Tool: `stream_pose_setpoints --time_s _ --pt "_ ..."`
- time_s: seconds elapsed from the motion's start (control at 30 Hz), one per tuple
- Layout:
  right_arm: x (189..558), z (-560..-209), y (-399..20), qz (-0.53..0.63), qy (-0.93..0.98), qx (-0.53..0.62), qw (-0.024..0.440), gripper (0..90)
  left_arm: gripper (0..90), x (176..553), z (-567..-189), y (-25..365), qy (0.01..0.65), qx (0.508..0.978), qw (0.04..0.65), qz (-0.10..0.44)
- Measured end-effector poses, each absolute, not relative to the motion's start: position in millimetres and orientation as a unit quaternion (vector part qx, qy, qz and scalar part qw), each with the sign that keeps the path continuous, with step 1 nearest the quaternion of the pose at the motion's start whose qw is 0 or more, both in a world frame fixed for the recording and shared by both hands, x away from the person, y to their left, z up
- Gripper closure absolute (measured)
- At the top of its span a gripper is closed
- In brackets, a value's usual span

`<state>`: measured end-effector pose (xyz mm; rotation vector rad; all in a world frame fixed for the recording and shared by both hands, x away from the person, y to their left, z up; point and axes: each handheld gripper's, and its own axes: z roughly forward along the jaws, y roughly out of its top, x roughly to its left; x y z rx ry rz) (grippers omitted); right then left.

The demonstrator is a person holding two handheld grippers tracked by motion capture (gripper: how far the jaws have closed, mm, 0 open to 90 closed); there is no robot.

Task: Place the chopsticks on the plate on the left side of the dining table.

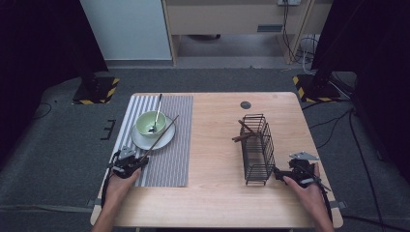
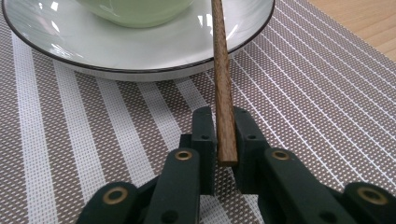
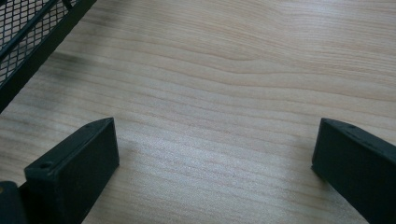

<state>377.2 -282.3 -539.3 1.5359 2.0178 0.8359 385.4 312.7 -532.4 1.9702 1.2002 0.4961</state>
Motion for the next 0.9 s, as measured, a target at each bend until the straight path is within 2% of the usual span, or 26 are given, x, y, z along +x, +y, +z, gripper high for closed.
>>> stream_pose_setpoints --time_s 0.17,0.37,0.9 --pt "377 -539 -282 0.304 0.735 0.559 0.234 0.6 69.8 383 -528 313 0.468 0.762 0.4 0.202" --pt "377 -539 -282 0.304 0.735 0.559 0.234 0.6 64.0 379 -521 313 0.464 0.753 0.415 0.213" --pt "377 -539 -282 0.304 0.735 0.559 0.234 0.6 54.2 373 -497 301 0.443 0.751 0.435 0.224"
